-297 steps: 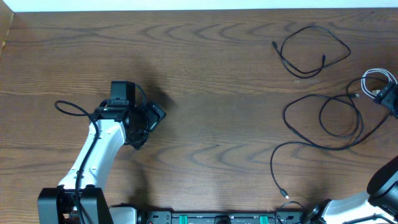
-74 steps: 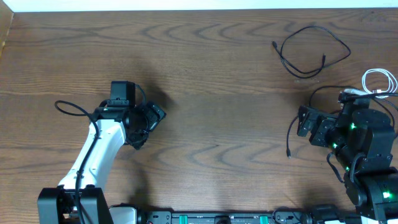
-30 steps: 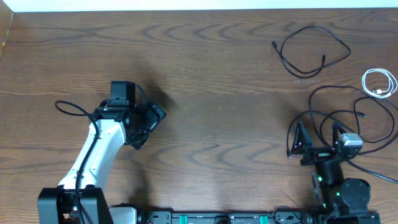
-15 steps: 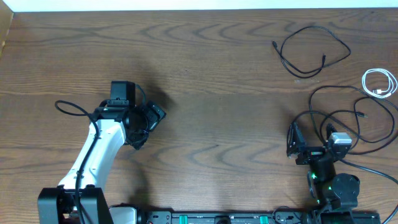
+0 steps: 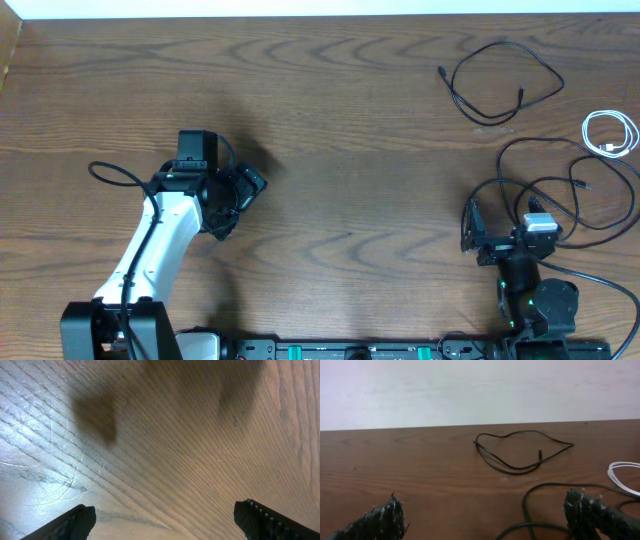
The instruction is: Untangle cables
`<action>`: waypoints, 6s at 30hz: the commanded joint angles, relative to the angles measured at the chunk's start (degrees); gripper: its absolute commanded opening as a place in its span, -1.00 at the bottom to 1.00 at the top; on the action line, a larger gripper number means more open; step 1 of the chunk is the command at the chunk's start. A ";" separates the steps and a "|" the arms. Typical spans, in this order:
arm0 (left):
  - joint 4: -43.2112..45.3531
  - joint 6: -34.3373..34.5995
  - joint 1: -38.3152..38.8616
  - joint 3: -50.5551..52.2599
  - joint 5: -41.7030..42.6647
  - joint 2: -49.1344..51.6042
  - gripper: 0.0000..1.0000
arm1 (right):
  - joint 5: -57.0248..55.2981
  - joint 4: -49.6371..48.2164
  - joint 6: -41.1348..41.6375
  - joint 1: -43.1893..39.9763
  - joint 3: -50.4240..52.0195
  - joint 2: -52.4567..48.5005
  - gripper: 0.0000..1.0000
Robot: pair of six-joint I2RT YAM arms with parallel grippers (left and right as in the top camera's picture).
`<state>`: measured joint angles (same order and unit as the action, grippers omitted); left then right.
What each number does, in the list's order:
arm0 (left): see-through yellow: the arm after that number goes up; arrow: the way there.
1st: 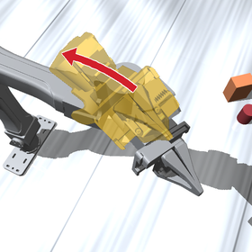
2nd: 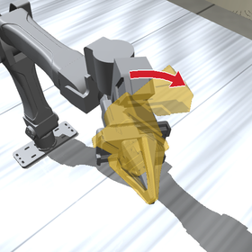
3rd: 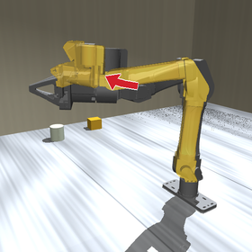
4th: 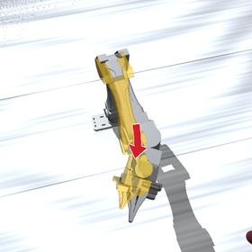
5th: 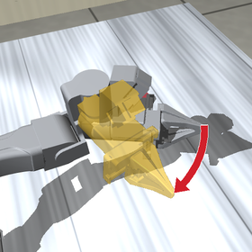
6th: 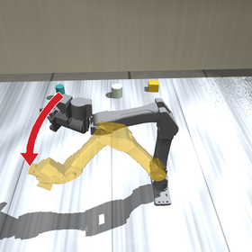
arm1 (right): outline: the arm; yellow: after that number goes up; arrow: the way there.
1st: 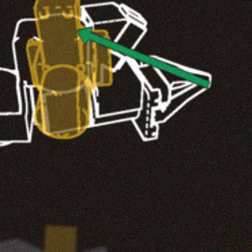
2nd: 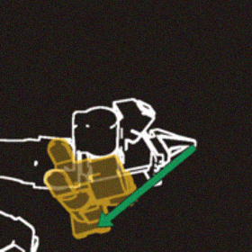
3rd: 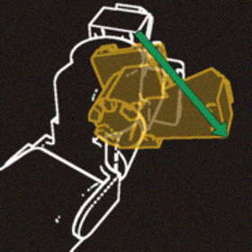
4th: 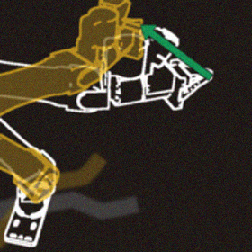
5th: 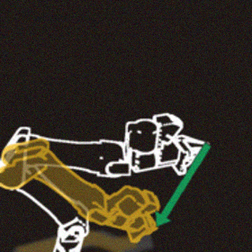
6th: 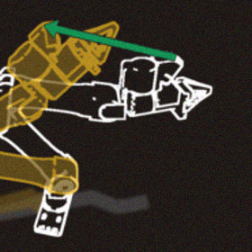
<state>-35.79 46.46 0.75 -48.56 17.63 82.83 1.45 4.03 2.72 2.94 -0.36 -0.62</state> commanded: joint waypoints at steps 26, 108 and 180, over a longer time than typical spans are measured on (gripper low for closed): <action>-0.04 -0.37 -0.04 -0.39 -1.86 -10.05 0.87 | -0.85 0.24 -1.29 -0.26 0.04 0.46 0.99; 15.06 -30.25 -0.09 17.92 -7.87 -82.64 0.87 | -0.85 0.26 -1.29 1.07 0.04 0.46 0.99; 31.74 -38.53 -0.09 48.33 -17.25 -81.35 0.87 | -0.85 0.26 -1.29 0.74 0.04 0.46 0.99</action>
<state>-1.19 8.93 0.75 -0.71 2.22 1.26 1.26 4.01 2.28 3.73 -0.36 -0.62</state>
